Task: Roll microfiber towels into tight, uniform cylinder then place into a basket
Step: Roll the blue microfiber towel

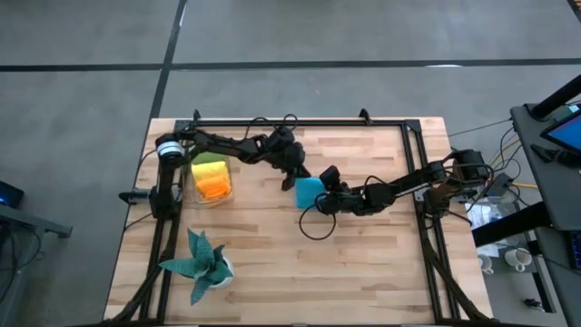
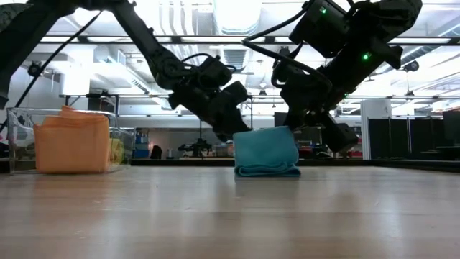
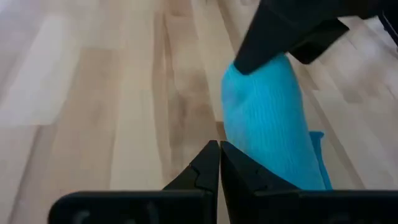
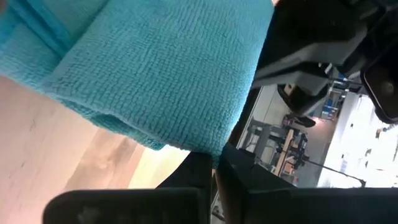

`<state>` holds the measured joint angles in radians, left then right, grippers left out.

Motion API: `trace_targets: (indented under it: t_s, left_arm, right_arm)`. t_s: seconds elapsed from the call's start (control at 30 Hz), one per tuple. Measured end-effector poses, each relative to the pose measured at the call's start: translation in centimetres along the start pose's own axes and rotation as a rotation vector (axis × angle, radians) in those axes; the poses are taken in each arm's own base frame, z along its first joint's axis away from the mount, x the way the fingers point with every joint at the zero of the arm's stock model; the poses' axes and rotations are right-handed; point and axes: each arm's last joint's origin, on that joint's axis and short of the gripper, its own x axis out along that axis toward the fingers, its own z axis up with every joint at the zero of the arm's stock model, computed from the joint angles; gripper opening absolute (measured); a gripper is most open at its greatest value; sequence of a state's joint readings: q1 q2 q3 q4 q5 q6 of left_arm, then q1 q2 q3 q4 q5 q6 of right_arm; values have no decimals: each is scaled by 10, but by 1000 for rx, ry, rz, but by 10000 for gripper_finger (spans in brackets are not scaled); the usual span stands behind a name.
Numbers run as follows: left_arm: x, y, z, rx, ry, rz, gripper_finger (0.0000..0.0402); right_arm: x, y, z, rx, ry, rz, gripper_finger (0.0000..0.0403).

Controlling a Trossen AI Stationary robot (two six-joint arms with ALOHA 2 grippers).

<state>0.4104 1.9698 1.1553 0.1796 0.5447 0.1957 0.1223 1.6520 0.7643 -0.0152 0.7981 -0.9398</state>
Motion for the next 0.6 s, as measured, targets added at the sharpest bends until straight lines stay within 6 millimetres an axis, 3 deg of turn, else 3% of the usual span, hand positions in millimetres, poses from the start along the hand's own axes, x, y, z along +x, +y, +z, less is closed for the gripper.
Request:
trace_targets:
  t_s: [0.37, 0.6]
  left_arm:
    - [4, -12, 3, 9, 16, -40, 0]
    - [1, -14, 9, 29, -4, -70, 0]
  right_arm:
    - [0, -1, -1, -3, 51, -36, 8]
    - [2, -2, -3, 84, 79, -57, 8]
